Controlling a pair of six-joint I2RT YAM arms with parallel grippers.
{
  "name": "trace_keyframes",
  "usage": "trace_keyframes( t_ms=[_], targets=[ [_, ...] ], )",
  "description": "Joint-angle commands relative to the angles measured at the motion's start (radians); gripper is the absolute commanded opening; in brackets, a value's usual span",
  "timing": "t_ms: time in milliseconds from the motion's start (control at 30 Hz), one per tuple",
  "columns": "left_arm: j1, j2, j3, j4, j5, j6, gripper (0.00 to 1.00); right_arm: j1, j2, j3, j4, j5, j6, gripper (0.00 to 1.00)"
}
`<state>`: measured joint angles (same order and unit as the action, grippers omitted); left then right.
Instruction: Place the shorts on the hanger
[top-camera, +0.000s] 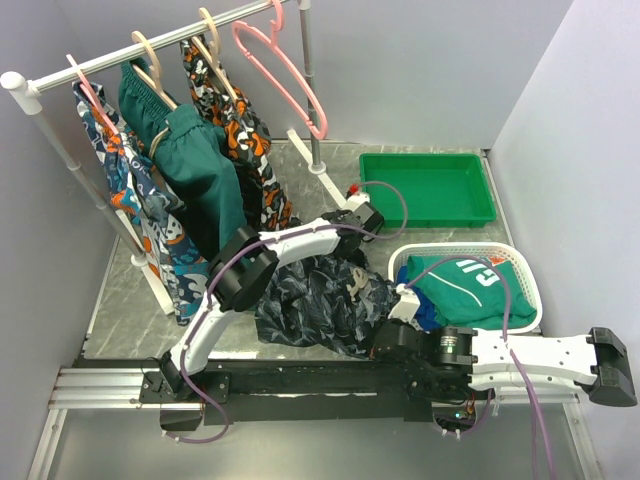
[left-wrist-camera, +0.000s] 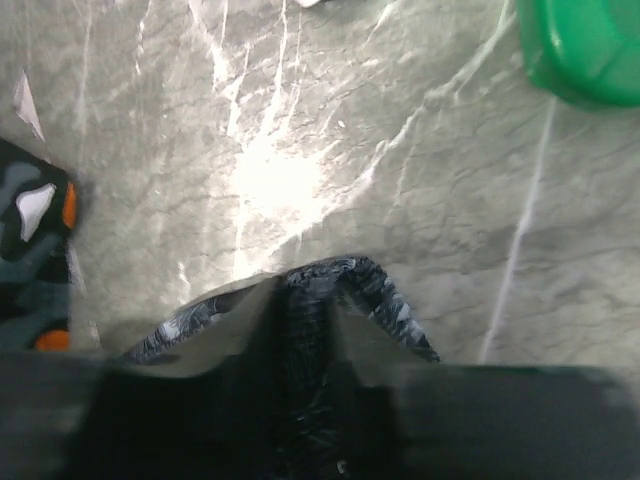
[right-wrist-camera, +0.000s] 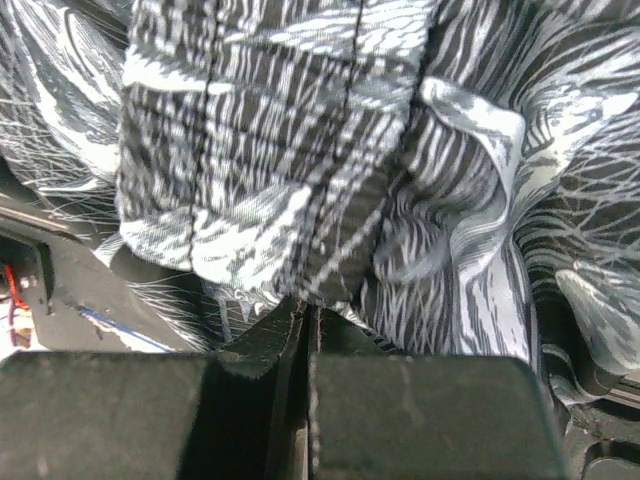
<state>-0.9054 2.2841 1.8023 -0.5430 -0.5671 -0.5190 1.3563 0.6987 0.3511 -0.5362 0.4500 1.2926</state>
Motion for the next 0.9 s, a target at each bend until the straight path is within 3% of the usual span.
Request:
trace_keyframes(
  t_ms=[0, 67, 433, 600, 867],
  targets=[
    [0.01, -0.037, -0.017, 0.031, 0.007, 0.011, 0.17, 0.007, 0.015, 0.022, 0.007, 0.049, 0.011, 0.0],
    [0.016, -0.078, -0.035, 0.037, 0.01, 0.01, 0.01, 0.007, 0.012, 0.02, 0.004, 0.052, 0.017, 0.0],
    [0.026, -0.43, -0.188, 0.026, -0.001, -0.032, 0.01, 0.007, 0.004, 0.057, -0.033, 0.082, 0.03, 0.0],
    [0.026, -0.598, -0.282, 0.031, 0.05, -0.055, 0.01, 0.006, 0.004, 0.106, -0.067, 0.105, 0.019, 0.05],
    [0.026, -0.782, -0.371, 0.012, 0.088, -0.061, 0.01, 0.007, -0.059, 0.242, -0.152, 0.127, -0.027, 0.31]
  ],
)
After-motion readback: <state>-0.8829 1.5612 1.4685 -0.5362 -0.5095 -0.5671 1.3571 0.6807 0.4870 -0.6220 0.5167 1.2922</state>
